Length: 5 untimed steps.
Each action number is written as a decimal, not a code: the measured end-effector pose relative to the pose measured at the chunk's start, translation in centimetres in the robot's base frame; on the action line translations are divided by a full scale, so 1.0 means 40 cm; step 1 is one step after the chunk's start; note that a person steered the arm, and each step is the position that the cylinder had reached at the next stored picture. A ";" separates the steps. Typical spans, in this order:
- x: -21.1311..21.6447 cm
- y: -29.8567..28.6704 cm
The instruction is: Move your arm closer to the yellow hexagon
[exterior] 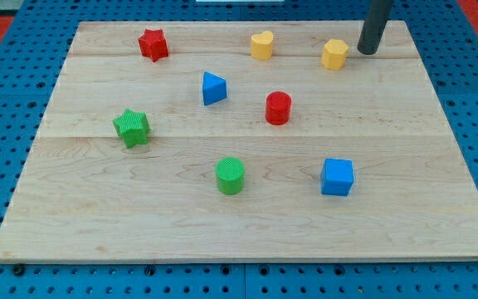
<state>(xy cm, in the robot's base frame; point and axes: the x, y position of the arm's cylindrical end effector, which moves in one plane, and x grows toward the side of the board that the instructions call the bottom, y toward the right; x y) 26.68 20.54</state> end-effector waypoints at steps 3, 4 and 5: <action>-0.004 0.000; -0.004 0.004; -0.001 0.049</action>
<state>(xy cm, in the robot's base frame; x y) 26.63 22.48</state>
